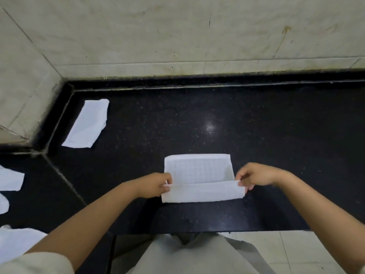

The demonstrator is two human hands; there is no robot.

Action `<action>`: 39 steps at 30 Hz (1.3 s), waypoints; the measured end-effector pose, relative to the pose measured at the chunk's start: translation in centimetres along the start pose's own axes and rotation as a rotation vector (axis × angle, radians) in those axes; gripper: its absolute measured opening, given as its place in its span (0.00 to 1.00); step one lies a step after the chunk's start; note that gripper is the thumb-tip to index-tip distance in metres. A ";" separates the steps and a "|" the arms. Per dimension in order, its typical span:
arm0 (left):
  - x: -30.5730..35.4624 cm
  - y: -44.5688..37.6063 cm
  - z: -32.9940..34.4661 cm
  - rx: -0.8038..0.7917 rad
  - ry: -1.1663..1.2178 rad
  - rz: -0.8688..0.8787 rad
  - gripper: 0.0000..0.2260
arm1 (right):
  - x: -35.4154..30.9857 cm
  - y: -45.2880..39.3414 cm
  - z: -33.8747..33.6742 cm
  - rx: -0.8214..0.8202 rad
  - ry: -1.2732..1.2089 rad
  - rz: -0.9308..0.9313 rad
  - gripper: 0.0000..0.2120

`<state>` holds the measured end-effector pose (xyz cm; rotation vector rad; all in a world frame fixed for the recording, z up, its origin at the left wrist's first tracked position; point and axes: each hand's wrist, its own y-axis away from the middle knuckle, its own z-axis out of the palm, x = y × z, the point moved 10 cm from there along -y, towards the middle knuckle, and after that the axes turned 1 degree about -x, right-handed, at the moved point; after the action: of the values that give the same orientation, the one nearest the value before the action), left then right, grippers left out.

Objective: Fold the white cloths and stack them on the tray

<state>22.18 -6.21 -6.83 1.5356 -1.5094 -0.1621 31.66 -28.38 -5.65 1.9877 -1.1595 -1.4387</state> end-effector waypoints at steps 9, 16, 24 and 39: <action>-1.6 -4.0 -7.3 0.544 -0.054 -0.134 0.10 | -0.2 -3.7 -6.8 0.608 0.021 0.071 0.05; -2.5 -5.6 -6.6 0.586 -0.225 -0.194 0.11 | 0.1 -5.8 -6.9 0.693 0.209 0.088 0.11; -1.8 -5.6 -5.2 0.551 -0.489 -0.098 0.15 | -1.3 -6.5 -5.1 0.601 0.424 0.068 0.15; 2.1 1.2 -8.5 0.849 -0.548 0.187 0.11 | -7.6 1.7 -6.2 1.089 0.559 -0.338 0.09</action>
<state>27.47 -3.38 -0.36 2.0888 -2.3344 0.2217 35.89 -23.93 2.22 3.1199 -1.5205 -0.1811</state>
